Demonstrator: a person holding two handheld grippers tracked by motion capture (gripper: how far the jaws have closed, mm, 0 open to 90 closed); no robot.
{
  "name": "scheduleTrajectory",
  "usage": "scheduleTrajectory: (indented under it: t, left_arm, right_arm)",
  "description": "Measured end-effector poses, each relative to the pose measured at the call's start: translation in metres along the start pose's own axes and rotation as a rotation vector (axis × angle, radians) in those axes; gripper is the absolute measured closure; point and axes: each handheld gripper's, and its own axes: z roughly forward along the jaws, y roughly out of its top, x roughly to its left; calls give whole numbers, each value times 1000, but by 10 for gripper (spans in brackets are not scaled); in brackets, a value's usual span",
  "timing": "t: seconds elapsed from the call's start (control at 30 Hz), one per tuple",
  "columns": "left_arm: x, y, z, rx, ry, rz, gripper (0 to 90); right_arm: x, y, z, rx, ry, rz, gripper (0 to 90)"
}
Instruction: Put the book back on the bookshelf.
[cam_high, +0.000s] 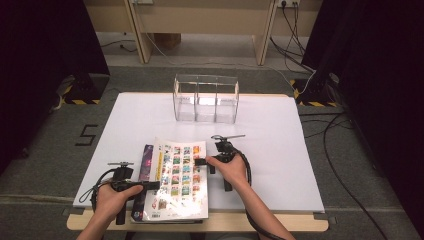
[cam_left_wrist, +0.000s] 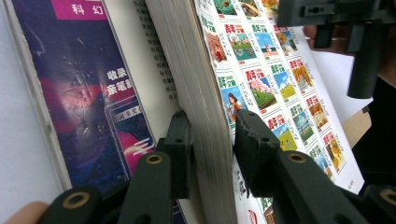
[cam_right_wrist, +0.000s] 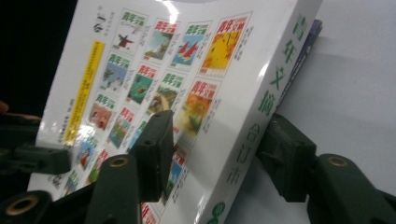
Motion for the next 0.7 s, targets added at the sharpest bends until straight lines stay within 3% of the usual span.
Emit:
scheduleTrajectory:
  t: [0.13,0.5,0.7]
  left_arm:
    - [0,0,0,0,4,9,671]
    - [-3,3,0,13,15,14,668]
    - [-3,6,0,39,27,19,668]
  right_arm:
    - [-4,7,4,-20,-4,10,454]
    - [-8,16,8,-5,-17,1,432]
    - [-7,18,0,-34,8,19,571]
